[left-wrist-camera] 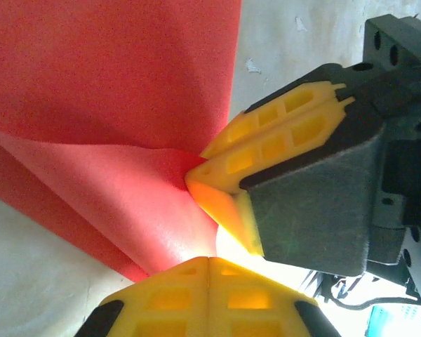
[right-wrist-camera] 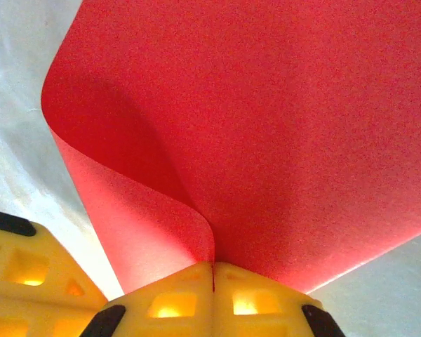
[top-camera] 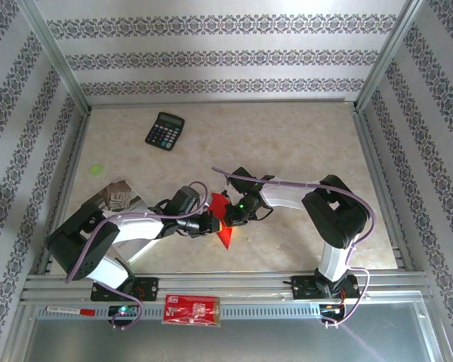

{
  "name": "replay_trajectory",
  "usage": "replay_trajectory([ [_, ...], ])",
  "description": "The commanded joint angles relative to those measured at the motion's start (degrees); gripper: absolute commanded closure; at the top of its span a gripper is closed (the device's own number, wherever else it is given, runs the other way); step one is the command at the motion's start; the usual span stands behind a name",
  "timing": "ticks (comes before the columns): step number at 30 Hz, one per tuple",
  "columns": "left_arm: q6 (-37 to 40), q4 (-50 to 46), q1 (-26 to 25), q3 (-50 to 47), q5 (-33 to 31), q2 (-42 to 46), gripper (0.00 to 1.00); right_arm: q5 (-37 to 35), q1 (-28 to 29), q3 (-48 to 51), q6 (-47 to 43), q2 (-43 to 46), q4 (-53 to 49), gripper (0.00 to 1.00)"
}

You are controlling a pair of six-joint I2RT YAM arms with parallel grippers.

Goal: Fold a paper plane with a square sheet of paper (pick it up from the middle)
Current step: Third fold the triangle at the center of the table.

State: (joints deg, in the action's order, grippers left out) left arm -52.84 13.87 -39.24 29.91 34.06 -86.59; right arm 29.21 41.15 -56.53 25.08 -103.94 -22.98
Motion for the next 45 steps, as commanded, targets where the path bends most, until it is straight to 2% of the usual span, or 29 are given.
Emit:
replay_trajectory([
  [1,-0.5,3.3,0.5,0.8,1.1,-0.9,0.99,-3.1,1.1,1.6,-0.7,-3.1,-1.6,1.0],
  [16,3.1,-3.2,0.6,-2.4,-2.1,-1.4,0.99,-3.0,0.9,0.8,-1.1,-3.5,-2.1,1.0],
  [27,0.4,1.7,0.0,-2.8,0.6,3.9,0.97,-3.1,0.8,0.6,-1.2,-3.2,-2.4,1.0],
  [35,-0.9,6.7,-3.8,-2.0,2.8,-2.0,0.99,-3.2,0.8,0.7,-1.2,-3.5,-2.4,1.0],
  [40,-0.6,5.3,-4.0,-1.5,3.4,-6.4,0.99,-3.2,0.8,0.8,-1.2,-3.4,-2.5,1.0],
  [45,-0.4,5.6,-4.2,-1.8,3.6,-5.1,0.99,-3.1,0.8,0.7,-1.2,-3.6,-2.6,1.0],
])
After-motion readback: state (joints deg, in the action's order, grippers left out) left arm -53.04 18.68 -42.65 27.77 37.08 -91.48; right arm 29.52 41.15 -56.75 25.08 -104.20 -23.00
